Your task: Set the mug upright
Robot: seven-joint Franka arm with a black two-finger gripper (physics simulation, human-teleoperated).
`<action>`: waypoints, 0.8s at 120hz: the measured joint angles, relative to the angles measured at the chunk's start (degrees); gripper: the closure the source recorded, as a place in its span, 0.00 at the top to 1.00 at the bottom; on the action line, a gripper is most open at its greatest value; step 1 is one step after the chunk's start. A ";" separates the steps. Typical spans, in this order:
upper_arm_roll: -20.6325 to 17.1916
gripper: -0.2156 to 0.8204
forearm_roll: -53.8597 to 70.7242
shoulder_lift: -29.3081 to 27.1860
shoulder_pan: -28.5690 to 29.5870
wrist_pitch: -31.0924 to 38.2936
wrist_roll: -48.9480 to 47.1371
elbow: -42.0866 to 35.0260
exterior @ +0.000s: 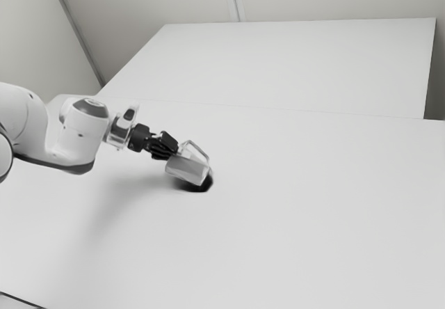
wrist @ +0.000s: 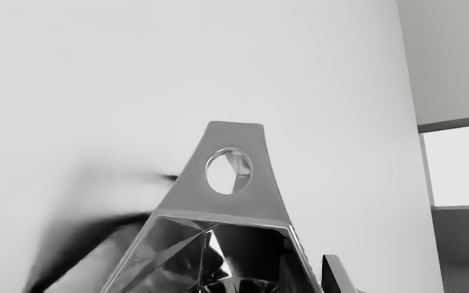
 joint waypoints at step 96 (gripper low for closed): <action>-1.36 0.04 47.15 -27.61 -13.86 4.13 -22.38 -11.15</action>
